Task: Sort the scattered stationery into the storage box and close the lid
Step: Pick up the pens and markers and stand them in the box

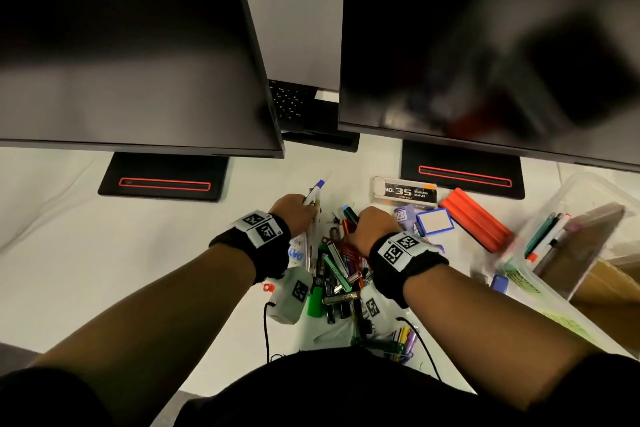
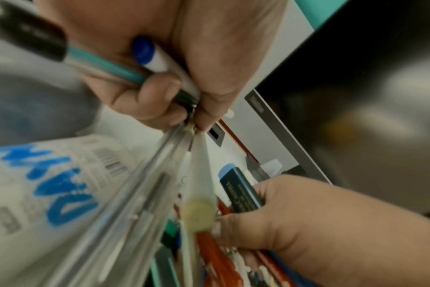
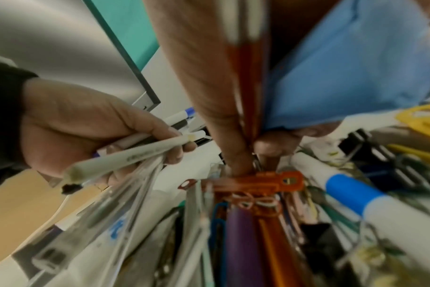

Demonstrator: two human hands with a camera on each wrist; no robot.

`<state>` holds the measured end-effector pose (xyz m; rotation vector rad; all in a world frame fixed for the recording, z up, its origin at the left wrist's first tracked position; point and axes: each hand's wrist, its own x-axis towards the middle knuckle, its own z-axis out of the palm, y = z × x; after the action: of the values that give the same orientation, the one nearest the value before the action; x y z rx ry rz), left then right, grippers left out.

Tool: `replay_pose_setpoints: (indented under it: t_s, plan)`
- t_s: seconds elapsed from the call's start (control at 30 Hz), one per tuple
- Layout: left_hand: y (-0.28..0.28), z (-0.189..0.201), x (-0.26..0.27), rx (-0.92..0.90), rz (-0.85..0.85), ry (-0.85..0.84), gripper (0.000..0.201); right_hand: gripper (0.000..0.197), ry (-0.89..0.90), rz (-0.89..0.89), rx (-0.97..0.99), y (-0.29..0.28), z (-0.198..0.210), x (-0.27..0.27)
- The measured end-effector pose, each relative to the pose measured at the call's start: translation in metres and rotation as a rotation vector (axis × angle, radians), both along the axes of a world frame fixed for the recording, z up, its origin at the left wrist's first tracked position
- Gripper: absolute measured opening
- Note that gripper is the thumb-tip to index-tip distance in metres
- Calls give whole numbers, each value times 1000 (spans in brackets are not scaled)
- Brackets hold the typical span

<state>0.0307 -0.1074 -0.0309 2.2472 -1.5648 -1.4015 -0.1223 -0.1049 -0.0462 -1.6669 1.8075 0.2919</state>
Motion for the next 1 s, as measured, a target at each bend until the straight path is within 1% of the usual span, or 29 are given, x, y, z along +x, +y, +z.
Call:
replay_pose_setpoints:
  t_s: [0.13,0.27,0.33,0.4,0.47,0.6,0.63,0.73,0.8,0.87,0.93,1.0]
  plan:
    - [1,7,7,17,90,99,22,29,32,-13,3,-1,3,-1]
    - [3,9,7,49,144,125,29,33,103,48,-34,5,5,-6]
    - [6,11,4,54,187,157,26,36,141,69,-51,9,6,-8]
    - [8,12,2,66,239,226,21,39,126,59,-64,12,8,-13]
    - [11,15,1,70,289,296,20,37,53,5,-85,12,12,-21]
    - [15,19,-3,110,334,336,22,16,-181,-171,-177,8,23,-37]
    - [16,19,-6,118,369,358,22,15,-234,-200,-189,8,28,-40]
    - [18,18,-14,135,447,427,17,24,-370,-265,-210,11,38,-46]
    - [20,21,-21,149,464,479,18,29,-455,-314,-215,15,45,-51]
    - [20,24,-28,156,471,520,20,27,-527,-379,-185,19,51,-58]
    - [20,28,-35,152,469,545,15,25,-570,-451,-172,22,60,-65]
    - [20,34,-44,148,466,552,14,25,-651,-548,-156,25,69,-74]
